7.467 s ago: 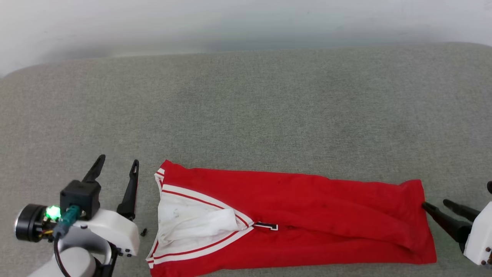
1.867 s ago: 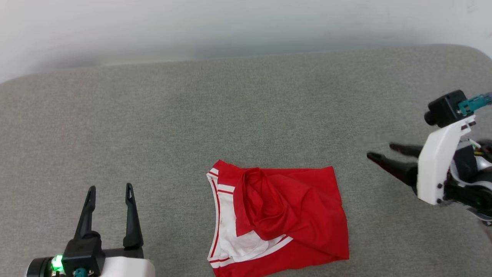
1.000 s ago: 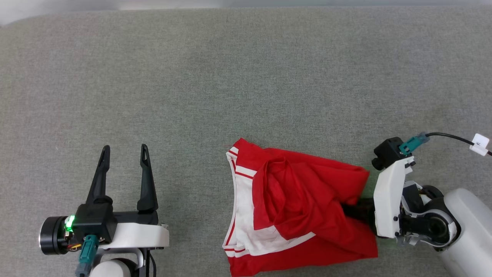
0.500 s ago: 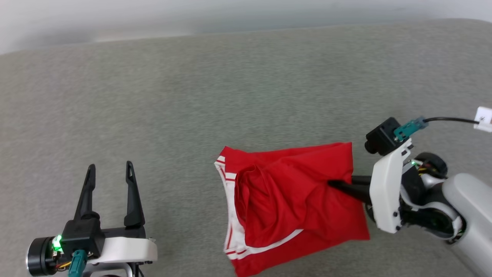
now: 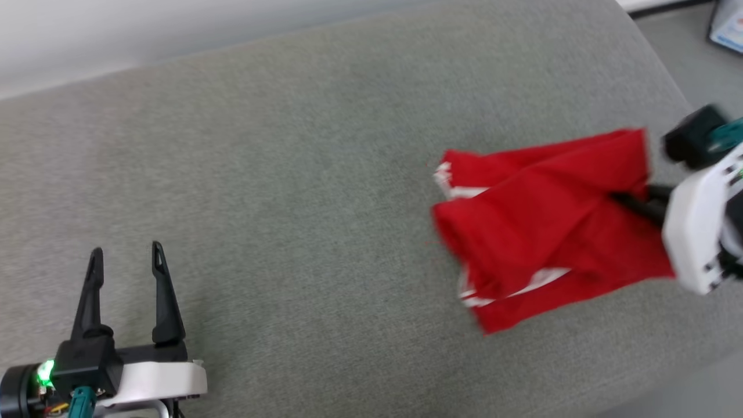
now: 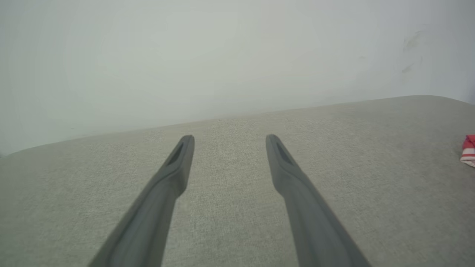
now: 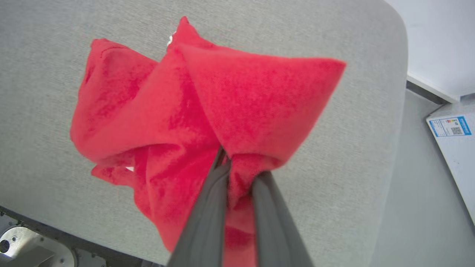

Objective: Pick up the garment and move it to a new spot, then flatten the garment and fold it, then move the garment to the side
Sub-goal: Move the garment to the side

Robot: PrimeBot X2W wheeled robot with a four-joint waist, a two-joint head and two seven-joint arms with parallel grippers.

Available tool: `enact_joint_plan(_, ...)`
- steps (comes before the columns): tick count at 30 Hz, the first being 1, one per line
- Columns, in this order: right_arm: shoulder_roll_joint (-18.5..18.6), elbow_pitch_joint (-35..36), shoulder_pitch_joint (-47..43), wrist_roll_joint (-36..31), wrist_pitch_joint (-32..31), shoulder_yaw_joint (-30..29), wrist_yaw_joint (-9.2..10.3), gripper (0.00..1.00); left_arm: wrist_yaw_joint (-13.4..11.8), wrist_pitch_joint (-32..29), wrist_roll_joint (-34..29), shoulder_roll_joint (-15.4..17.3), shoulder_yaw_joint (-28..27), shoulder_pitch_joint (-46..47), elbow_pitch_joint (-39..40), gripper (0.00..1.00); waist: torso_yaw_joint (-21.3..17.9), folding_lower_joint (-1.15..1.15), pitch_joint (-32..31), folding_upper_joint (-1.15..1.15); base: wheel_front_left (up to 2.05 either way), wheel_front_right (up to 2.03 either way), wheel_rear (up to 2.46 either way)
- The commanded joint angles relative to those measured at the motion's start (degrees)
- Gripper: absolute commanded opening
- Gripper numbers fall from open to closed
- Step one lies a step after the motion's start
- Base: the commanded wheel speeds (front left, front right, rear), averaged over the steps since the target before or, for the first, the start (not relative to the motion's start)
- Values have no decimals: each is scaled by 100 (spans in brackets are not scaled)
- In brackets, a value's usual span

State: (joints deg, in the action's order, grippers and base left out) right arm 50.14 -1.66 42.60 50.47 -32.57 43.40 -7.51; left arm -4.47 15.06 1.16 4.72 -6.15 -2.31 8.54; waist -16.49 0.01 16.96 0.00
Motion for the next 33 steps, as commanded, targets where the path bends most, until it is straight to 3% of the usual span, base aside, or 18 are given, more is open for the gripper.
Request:
enact_joint_plan(1, 24, -77, 131, -44, 40, -22, 4, 0, 27, 15, -44, 43, -16, 69, 39, 100, -159, -1, 226, 0, 0, 0, 0)
enact_joint_plan(8, 396, -1328, 594, -571, 367, -308, 6, 0, 167, 14, -125, 167, 138, 390, 154, 100, 5, -1, 794, 0, 0, 0, 0)
enact_joint_plan(9, 359, -1987, 796, -674, 517, -521, 6, 0, 197, 15, -149, 231, 187, 567, 211, 100, 112, -1, 1073, 0, 0, 0, 0)
enact_joint_plan(11, 429, -2362, 947, -989, 632, -531, 6, 0, 230, 14, -161, 267, 223, 687, 263, 100, 178, -1, 1267, 0, 0, 0, 0)
enact_joint_plan(18, -4, -3624, 1355, -1323, 1018, -989, 6, 0, 236, 15, -162, 370, 257, 909, 381, 100, 303, -1, 1706, 0, 0, 0, 0)
enact_joint_plan(25, -419, -4487, 1392, -1647, 1038, -1126, 6, 2, 111, 15, -98, 353, 209, 869, 332, 100, 348, -1, 1546, 0, 0, 0, 0)
enact_joint_plan(26, -415, -4491, 1432, -1778, 1138, -1084, 5, 100, 97, 15, -98, 339, 205, 847, 320, 100, 357, -1, 1482, 0, 0, 0, 0)
enact_joint_plan(33, -302, -4482, 1583, -2754, 1987, -1201, 5, 100, 41, 14, -44, 192, 304, 657, 174, 100, 533, -1, 818, 0, 0, 0, 0)
